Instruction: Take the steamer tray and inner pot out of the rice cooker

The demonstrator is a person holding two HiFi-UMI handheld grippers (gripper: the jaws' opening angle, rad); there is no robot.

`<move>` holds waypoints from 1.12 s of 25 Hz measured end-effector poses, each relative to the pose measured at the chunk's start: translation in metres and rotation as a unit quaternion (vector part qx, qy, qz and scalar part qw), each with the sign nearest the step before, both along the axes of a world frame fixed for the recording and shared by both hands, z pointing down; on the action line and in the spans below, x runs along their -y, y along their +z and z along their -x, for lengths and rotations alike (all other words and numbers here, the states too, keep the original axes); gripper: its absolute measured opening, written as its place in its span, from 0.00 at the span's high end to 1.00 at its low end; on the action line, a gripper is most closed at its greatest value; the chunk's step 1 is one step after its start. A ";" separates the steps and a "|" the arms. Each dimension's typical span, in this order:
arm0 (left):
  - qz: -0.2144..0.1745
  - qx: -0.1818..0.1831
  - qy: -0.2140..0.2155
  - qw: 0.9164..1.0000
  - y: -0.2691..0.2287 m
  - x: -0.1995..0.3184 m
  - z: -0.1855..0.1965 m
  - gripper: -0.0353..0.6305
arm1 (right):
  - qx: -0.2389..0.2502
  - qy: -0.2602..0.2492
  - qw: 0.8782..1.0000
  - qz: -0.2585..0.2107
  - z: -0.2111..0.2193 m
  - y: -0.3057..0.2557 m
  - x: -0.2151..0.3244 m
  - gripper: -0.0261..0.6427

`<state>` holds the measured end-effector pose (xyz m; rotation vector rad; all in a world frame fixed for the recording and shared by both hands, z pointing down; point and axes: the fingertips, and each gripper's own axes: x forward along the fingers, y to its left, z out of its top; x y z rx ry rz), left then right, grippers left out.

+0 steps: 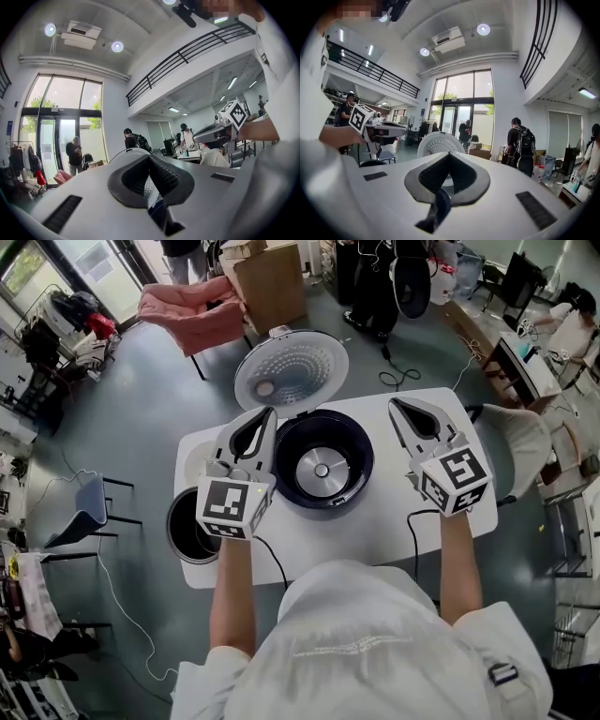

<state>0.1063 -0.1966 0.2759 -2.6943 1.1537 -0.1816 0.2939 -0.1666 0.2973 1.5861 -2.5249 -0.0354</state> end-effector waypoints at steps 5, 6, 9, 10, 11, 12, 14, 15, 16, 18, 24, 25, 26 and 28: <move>0.003 0.001 -0.005 1.000 0.003 0.002 0.006 0.92 | -0.003 -0.006 1.000 -0.003 0.009 -0.001 0.003 0.92; 0.005 0.000 -0.005 1.000 0.004 0.002 0.006 0.92 | -0.003 -0.008 1.000 -0.003 0.009 0.000 0.004 0.92; 0.013 -0.005 -0.004 1.000 0.008 0.002 0.008 0.92 | -0.004 -0.012 1.000 -0.003 0.012 0.001 0.005 0.92; 0.015 -0.006 -0.005 1.000 0.009 0.002 0.009 0.92 | -0.005 -0.013 1.000 -0.003 0.014 0.001 0.005 0.92; 0.016 -0.006 -0.005 1.000 0.010 0.002 0.010 0.92 | -0.005 -0.015 1.000 -0.003 0.015 0.001 0.005 0.92; 0.018 -0.007 -0.006 1.000 0.011 0.001 0.010 0.92 | -0.004 -0.016 1.000 -0.003 0.015 0.001 0.005 0.92; 0.021 -0.008 -0.006 1.000 0.012 0.001 0.012 0.92 | -0.001 -0.018 1.000 -0.002 0.017 0.002 0.005 0.92; 0.022 -0.008 -0.007 1.000 0.013 0.001 0.013 0.92 | -0.001 -0.019 1.000 -0.001 0.018 0.003 0.005 0.92; 0.023 -0.008 -0.007 1.000 0.014 0.001 0.014 0.92 | -0.001 -0.019 1.000 0.000 0.019 0.004 0.005 0.92; 0.025 -0.007 -0.008 1.000 0.015 0.001 0.016 0.92 | -0.001 -0.019 1.000 0.002 0.020 0.005 0.006 0.92; 0.030 -0.007 -0.007 0.999 0.017 0.000 0.017 0.92 | 0.001 -0.014 1.000 0.009 0.020 0.009 0.007 0.92; 0.031 -0.008 -0.007 0.999 0.018 0.000 0.018 0.92 | 0.001 -0.014 1.000 0.011 0.021 0.009 0.007 0.92; 0.032 -0.008 -0.008 0.999 0.018 0.000 0.019 0.92 | 0.001 -0.014 1.000 0.011 0.023 0.010 0.008 0.92; 0.034 -0.009 -0.009 0.999 0.019 0.000 0.022 0.92 | 0.001 -0.014 1.000 0.013 0.025 0.011 0.008 0.92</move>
